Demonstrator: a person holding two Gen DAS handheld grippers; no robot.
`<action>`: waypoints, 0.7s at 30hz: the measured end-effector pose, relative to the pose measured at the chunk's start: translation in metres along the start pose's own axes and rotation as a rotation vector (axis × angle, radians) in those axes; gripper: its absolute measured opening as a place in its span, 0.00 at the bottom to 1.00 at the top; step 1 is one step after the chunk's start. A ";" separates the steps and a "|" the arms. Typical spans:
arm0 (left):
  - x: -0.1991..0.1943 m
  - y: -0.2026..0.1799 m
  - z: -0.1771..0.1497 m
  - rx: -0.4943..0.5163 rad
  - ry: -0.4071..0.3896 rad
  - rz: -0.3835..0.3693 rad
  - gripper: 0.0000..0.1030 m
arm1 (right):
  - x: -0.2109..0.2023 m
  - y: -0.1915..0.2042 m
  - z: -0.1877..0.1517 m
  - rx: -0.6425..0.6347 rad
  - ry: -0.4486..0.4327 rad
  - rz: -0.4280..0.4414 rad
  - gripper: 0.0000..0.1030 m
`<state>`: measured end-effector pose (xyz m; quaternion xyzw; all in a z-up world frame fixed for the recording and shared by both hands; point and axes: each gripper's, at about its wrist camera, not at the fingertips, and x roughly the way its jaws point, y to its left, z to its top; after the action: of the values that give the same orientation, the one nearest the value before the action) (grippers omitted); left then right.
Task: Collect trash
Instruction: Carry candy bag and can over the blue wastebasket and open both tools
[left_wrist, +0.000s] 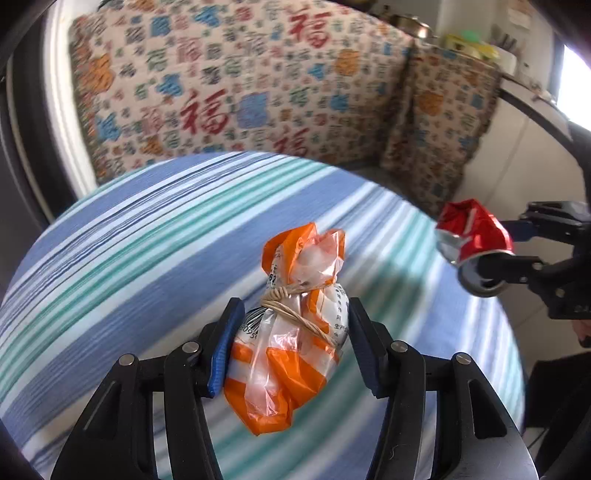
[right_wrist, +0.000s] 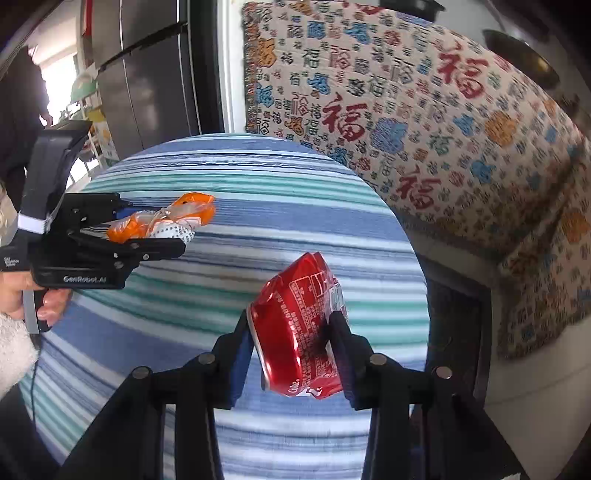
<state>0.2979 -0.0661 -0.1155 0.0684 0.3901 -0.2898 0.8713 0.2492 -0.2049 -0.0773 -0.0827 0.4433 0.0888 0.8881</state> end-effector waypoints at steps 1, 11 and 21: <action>-0.005 -0.014 0.000 0.014 -0.002 -0.014 0.55 | -0.009 -0.005 -0.006 0.015 -0.005 0.000 0.40; -0.040 -0.168 -0.002 0.145 0.010 -0.187 0.56 | -0.096 -0.073 -0.096 0.179 -0.034 -0.067 0.40; -0.010 -0.287 -0.025 0.202 0.042 -0.310 0.56 | -0.114 -0.181 -0.216 0.499 0.050 -0.084 0.40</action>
<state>0.1166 -0.2896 -0.0949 0.1008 0.3829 -0.4567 0.7966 0.0568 -0.4392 -0.1012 0.1186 0.4697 -0.0627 0.8726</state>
